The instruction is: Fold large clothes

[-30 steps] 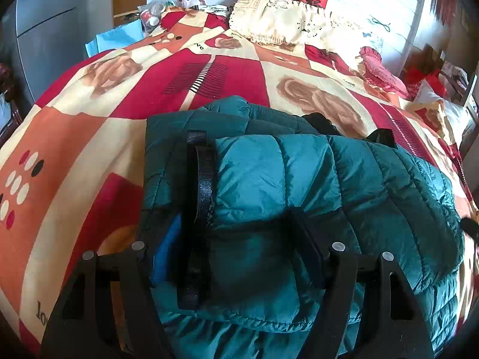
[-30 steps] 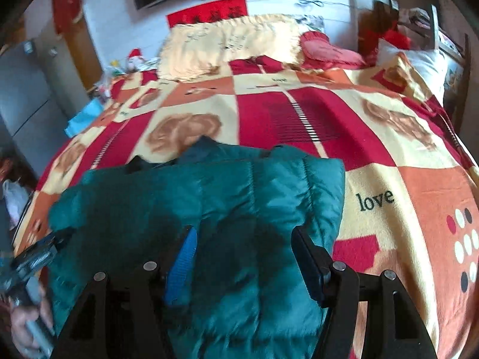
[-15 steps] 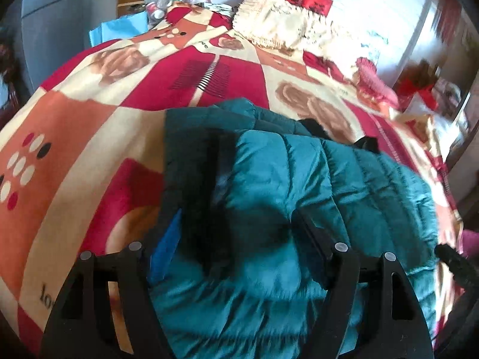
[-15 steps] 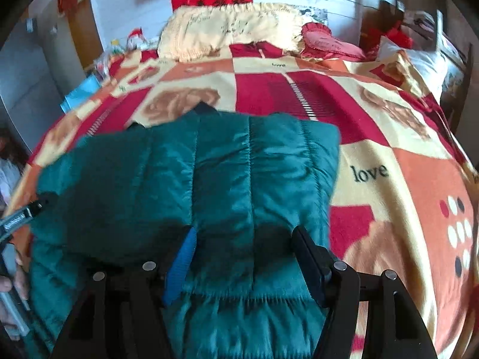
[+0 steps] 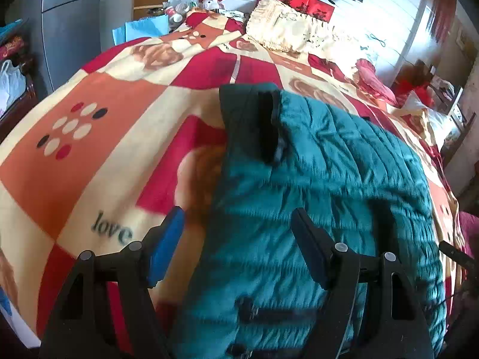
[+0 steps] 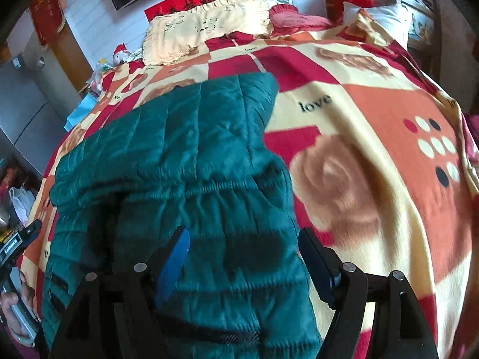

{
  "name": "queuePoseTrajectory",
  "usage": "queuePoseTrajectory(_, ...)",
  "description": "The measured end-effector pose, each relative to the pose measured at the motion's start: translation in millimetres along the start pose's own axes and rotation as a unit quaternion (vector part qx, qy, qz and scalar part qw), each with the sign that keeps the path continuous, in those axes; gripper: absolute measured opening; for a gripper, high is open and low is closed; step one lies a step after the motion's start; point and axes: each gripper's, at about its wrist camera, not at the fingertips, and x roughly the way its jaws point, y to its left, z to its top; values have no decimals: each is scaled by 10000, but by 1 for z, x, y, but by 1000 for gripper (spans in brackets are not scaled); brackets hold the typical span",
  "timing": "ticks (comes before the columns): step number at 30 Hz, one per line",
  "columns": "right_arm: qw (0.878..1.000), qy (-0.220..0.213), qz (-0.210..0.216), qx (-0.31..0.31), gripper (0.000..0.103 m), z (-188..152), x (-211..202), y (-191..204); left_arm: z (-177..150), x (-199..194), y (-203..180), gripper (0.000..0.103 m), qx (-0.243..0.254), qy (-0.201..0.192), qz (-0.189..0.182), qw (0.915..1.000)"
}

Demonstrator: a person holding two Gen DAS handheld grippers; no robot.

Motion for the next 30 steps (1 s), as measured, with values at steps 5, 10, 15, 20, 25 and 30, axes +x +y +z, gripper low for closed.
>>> queuePoseTrajectory(5, 9997, 103, -78, -183, 73, -23, -10, 2, -19, -13, 6, 74, -30, 26, -14, 10000)
queuePoseTrajectory(10, 9995, 191, 47, -244, 73, -47, -20, 4, -36, -26, 5, 74, 143, 57, 34, 9999)
queuePoseTrajectory(15, 9989, 284, 64, -371, 74, -68, -31, 6, -49, -35, 6, 74, 246, 123, 14, 9996)
queuePoseTrajectory(20, 9986, 175, 96, -484, 74, -77, -54, 4, -56, -45, 6, 74, 286, 93, -3, 9995)
queuePoseTrajectory(25, 9980, -67, 37, -621, 74, -76, -86, 2, -63, -54, 5, 74, 303, 95, -29, 9995)
queuePoseTrajectory(30, 9967, 65, 165, -788, 76, -89, -105, 5, -77, -65, 8, 74, 361, 165, -135, 9991)
